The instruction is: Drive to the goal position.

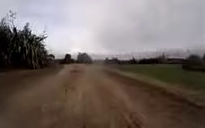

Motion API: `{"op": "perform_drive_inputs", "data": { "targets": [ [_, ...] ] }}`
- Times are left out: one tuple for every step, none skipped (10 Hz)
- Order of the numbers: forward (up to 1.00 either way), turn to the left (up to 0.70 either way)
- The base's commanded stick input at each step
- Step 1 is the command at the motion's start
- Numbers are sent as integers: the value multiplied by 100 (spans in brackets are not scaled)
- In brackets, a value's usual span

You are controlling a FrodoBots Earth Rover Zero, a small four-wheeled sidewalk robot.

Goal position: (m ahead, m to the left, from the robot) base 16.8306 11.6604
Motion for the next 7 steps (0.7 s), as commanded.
{"op": "perform_drive_inputs", "data": {
  "targets": [
    [85, 0],
    [85, 0],
    [85, 0],
    [85, 0],
    [85, 0],
    [85, 0],
    [85, 0]
  ]
}}
